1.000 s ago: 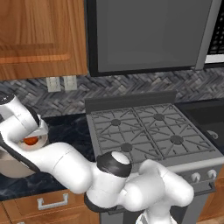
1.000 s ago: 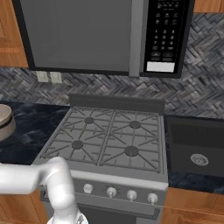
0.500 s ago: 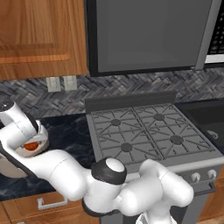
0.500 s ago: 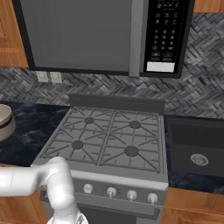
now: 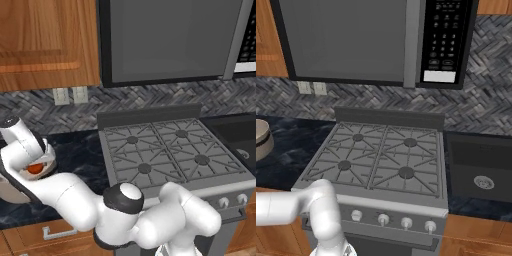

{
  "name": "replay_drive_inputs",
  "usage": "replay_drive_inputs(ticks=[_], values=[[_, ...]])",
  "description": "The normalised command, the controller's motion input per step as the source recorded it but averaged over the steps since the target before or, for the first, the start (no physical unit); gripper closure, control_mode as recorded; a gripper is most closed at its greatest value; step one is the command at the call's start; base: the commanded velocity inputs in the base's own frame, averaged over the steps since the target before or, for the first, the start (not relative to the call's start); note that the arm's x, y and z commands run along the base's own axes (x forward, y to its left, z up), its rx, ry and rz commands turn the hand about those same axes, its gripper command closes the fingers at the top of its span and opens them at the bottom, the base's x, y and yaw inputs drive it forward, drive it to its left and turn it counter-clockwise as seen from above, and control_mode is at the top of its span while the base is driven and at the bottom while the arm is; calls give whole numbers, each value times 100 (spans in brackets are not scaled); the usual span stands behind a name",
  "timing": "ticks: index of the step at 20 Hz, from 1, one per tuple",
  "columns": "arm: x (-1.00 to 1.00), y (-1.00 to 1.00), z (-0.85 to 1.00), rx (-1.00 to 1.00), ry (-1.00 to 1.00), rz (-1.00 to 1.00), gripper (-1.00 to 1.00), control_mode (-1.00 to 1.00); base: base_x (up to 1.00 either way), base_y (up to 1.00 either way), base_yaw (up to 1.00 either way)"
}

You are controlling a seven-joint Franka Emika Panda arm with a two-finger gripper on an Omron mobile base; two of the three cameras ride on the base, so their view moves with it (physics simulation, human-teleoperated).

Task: Turn on the sink faucet. Then move the tomato from the counter to the sink. Turn off the sink. Move the vegetable from the sink to the pot next to the stove. Finally move the pot to the front left burner.

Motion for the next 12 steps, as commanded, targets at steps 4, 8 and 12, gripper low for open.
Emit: replay_drive_inputs(ticks=[4,8,12], values=[[0,0,1,5,0,0,-100,-100,0,0,0],[0,0,19,7,0,0,-100,-100,0,0,0],[0,0,50,2,0,0,-100,-100,0,0,0]])
